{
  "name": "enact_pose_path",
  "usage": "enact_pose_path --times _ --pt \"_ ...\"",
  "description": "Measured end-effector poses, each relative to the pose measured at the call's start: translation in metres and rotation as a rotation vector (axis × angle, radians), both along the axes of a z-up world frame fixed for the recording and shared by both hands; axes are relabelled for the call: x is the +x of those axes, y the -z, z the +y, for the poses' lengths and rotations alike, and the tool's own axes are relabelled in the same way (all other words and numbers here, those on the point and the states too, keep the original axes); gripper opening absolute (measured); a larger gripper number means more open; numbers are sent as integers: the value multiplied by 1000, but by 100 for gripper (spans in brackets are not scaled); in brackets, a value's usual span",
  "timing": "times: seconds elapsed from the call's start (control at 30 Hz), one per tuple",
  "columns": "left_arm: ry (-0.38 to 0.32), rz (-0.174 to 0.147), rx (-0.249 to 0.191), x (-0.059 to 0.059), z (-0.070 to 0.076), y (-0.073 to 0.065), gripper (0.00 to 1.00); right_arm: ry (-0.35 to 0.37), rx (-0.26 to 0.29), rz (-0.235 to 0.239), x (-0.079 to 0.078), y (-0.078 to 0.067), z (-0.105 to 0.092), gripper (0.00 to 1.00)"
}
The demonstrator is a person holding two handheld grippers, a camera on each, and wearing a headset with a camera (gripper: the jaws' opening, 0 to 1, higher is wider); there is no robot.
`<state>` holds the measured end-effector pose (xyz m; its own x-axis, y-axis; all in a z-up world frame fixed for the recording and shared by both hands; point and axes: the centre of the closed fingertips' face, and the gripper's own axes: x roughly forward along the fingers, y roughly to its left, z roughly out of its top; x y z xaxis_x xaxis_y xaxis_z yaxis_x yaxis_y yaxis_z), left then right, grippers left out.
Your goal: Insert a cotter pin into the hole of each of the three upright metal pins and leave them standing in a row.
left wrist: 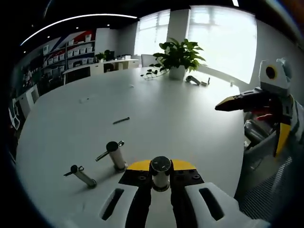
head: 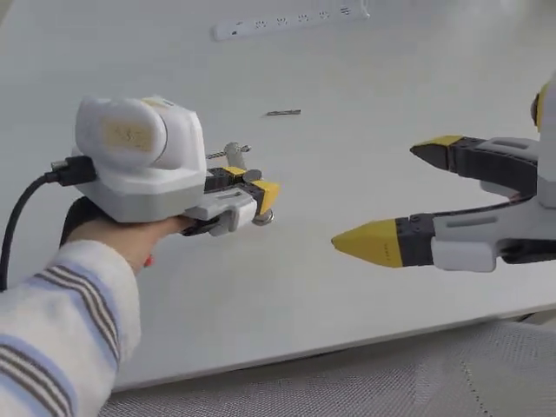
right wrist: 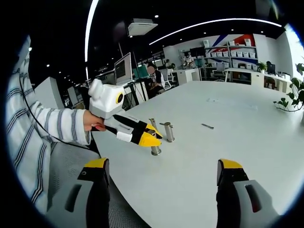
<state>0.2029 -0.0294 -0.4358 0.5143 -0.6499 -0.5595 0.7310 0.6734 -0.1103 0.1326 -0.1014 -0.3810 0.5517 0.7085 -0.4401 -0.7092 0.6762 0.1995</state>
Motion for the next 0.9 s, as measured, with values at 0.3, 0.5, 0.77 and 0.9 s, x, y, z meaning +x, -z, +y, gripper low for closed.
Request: enact_pose_path --times 0.3,0.5,0.77,0.9 --pt "8 2 24 2 -14 12 10 14 -12 5 0 3 -11 92" --pt "31 -9 53 2 -21 19 10 15 -22 4 2 4 -16 92" --pt "25 -33 67 6 -20 21 10 1 -24 17 1 8 -15 92" --pt "15 -39 67 7 -19 20 10 -12 -33 23 0 11 -12 92"
